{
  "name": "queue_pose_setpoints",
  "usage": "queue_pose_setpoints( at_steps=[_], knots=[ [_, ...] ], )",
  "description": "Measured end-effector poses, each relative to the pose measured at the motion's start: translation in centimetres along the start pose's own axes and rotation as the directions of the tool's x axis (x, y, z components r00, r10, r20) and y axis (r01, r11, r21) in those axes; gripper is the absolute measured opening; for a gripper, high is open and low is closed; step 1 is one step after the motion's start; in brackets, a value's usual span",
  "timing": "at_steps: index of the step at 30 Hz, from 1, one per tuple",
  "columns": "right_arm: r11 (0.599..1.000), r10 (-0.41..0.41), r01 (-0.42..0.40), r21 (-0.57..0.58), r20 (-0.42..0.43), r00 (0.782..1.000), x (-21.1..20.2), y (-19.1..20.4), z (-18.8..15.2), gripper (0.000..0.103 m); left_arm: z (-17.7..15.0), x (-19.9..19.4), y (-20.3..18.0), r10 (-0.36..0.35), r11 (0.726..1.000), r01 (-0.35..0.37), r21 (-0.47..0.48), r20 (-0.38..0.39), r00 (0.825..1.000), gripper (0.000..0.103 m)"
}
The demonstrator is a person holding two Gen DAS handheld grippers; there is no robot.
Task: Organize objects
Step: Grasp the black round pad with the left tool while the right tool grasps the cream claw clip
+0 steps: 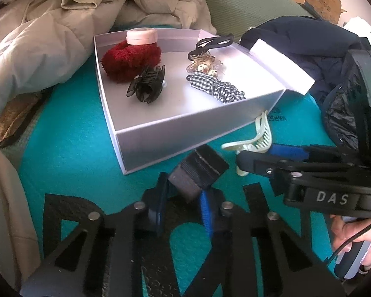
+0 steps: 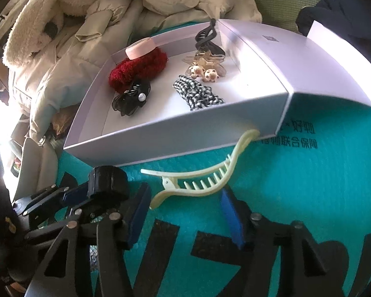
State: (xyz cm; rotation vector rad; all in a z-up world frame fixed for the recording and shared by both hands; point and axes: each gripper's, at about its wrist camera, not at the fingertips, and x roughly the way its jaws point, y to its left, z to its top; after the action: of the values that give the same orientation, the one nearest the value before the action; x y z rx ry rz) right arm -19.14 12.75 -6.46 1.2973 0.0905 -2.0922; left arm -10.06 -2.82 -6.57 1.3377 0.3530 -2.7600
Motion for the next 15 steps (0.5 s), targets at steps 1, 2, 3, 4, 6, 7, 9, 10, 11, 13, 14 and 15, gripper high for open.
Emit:
queue_pose_setpoints(
  at_steps=[1,2,3,4,6,7,9,10,11,13,14,15],
  knots=[
    [1.000,0.001,-0.001,0.000,0.000,1.000,-0.1,-0.1,-0.2,0.053,0.0,0.0,0.0,0.002,1.000,-0.002,-0.002,-0.002,1.000,0.023],
    [1.000,-0.002,0.002,0.001,-0.002,1.000,-0.2,-0.2,-0.3,0.050,0.0,-0.1,0.0,0.003,1.000,-0.003,-0.003,-0.003,1.000,0.023],
    [1.000,-0.009,0.009,-0.001,-0.005,1.000,-0.4,-0.2,-0.4,0.046,0.0,-0.2,0.0,0.005,1.000,-0.005,-0.004,-0.005,1.000,0.023],
    [1.000,-0.012,0.012,-0.004,-0.006,1.000,-0.5,-0.3,-0.6,0.044,-0.1,-0.3,0.1,0.006,1.000,-0.007,-0.005,-0.007,1.000,0.023],
    [1.000,-0.007,0.007,-0.002,-0.014,1.000,-0.9,-0.5,-0.9,0.035,-0.1,-0.5,0.1,0.009,1.000,-0.009,-0.009,-0.010,1.000,0.023],
    [1.000,-0.006,0.006,-0.001,-0.018,1.000,-1.0,-0.6,-1.1,0.033,-0.2,-0.6,0.2,0.010,1.000,-0.010,-0.011,-0.013,1.000,0.023],
    [1.000,-0.024,0.023,-0.010,-0.026,0.999,-1.5,-0.9,-1.6,0.030,-0.4,-0.8,0.3,0.009,1.000,-0.009,-0.014,-0.019,1.000,0.023],
    [0.999,-0.038,0.037,-0.017,-0.027,0.999,-1.7,-1.0,-1.9,0.030,-0.5,-1.0,0.3,0.006,1.000,-0.006,-0.015,-0.021,1.000,0.023],
    [0.998,-0.056,0.056,-0.020,-0.029,0.998,-2.0,-1.2,-2.2,0.030,-0.6,-1.1,0.2,0.006,1.000,-0.007,-0.012,-0.021,1.000,0.023],
    [0.998,-0.066,0.065,-0.008,-0.023,0.998,-2.4,-1.6,-2.5,0.030,-0.8,-1.3,0.1,0.011,1.000,-0.011,-0.009,-0.019,1.000,0.023],
    [0.998,-0.056,0.056,0.001,-0.013,0.998,-2.7,-1.7,-2.7,0.030,-0.9,-1.3,0.1,0.012,1.000,-0.012,-0.011,-0.017,1.000,0.023],
    [0.999,-0.045,0.045,0.014,-0.003,0.999,-3.0,-1.8,-2.8,0.031,-0.9,-1.4,0.1,0.011,1.000,-0.011,-0.013,-0.017,1.000,0.023]
  ],
)
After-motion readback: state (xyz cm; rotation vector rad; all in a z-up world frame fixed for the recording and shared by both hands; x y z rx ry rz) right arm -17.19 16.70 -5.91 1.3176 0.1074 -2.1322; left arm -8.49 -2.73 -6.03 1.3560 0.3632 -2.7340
